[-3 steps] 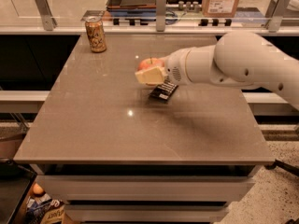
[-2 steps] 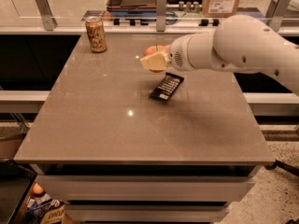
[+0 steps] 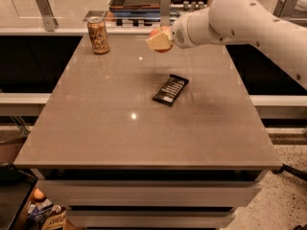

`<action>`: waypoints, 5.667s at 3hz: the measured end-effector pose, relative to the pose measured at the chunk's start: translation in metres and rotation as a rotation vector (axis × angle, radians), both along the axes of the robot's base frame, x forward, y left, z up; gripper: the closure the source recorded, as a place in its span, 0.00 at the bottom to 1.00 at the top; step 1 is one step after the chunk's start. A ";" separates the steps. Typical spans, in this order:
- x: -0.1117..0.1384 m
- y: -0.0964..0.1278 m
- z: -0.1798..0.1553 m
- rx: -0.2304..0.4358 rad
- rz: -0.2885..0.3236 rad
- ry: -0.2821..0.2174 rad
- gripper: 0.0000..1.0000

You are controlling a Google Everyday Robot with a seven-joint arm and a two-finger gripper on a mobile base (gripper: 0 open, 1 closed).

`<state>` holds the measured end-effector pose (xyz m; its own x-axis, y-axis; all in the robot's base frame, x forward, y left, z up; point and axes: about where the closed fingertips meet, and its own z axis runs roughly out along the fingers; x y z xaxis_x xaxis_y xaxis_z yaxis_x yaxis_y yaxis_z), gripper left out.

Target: Move apple near orange can

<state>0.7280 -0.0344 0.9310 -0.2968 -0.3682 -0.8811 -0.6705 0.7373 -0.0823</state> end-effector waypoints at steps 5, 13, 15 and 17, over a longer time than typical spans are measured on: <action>0.112 0.084 -0.010 0.047 0.386 -0.147 1.00; 0.105 0.145 -0.067 0.019 0.299 0.093 1.00; 0.108 0.147 -0.074 0.001 0.288 0.115 1.00; 0.111 0.152 -0.082 -0.012 0.286 0.144 0.82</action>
Offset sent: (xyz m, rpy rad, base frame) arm 0.1205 0.0539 -0.0080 0.0728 -0.1568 0.3669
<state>0.8387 0.1179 0.8493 -0.3011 -0.4650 -0.8325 -0.8557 0.5171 0.0207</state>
